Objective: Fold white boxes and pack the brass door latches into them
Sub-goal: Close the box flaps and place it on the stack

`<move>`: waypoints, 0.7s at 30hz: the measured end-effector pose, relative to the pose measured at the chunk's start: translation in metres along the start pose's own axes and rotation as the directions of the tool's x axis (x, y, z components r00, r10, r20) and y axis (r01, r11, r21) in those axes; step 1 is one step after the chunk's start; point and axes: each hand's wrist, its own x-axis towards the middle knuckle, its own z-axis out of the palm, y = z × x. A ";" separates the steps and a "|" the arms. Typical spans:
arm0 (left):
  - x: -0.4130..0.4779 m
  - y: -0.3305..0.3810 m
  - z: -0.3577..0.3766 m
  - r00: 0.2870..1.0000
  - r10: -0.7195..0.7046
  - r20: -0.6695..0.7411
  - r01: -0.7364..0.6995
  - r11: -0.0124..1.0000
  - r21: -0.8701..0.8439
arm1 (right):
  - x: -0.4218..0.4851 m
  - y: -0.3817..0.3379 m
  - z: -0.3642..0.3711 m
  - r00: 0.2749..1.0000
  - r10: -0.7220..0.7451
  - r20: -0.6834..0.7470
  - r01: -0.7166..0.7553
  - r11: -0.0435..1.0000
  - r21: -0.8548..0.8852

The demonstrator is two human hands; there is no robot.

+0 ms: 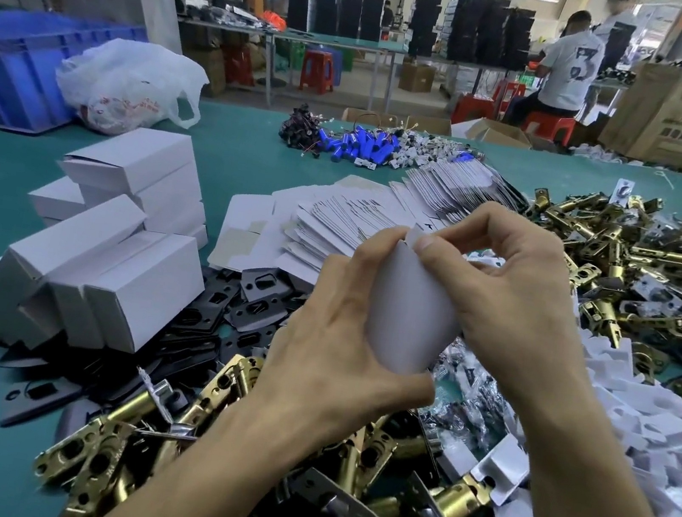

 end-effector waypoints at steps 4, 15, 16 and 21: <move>-0.001 0.002 -0.001 1.000 0.017 -0.004 -0.017 1.000 0.015 | 0.000 -0.002 -0.003 1.000 -0.002 0.004 0.002 1.000 -0.012; -0.001 0.002 0.000 0.999 0.033 0.016 -0.034 0.998 0.052 | 0.001 0.001 -0.003 1.000 0.015 -0.015 -0.016 0.999 -0.051; -0.001 0.002 0.000 0.999 0.028 0.017 -0.029 0.998 0.054 | 0.001 0.001 -0.003 1.000 0.013 -0.005 -0.013 0.998 -0.056; 0.000 0.001 0.004 0.997 -0.073 -0.027 0.075 0.996 0.053 | 0.000 0.000 0.004 1.000 -0.014 0.021 0.015 0.998 -0.059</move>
